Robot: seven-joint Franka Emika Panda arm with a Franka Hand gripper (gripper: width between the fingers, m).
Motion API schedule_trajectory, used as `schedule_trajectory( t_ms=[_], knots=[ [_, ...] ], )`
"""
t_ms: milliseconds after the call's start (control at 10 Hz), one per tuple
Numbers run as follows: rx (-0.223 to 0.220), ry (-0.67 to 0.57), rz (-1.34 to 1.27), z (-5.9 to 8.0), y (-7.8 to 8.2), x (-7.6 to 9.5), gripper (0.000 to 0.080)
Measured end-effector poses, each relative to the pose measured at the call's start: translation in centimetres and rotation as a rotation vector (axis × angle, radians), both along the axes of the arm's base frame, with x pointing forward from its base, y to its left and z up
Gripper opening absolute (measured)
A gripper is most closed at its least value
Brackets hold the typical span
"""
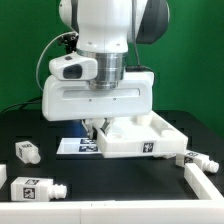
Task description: Assemble one leg
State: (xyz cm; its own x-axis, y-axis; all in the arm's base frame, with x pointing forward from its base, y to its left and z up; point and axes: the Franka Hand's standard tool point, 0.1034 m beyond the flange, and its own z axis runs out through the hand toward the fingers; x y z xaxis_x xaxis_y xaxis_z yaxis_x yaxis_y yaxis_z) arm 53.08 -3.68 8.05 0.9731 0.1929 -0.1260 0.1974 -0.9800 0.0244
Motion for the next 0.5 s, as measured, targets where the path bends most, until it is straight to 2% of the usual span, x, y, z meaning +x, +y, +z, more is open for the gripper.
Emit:
schedule_trajectory(
  t_ms=[100,200,300,500],
  knots=[
    [-0.014,0.019,-0.081,-0.3,0.0,1.2,0.0054],
    [-0.015,0.071,-0.148,-0.6,-0.1,2.1,0.0054],
    [-0.010,0.070,-0.155,-0.7,-0.1,2.8,0.0054],
    [-0.010,0.074,-0.153,-0.9,0.0,2.5,0.0054]
  ],
)
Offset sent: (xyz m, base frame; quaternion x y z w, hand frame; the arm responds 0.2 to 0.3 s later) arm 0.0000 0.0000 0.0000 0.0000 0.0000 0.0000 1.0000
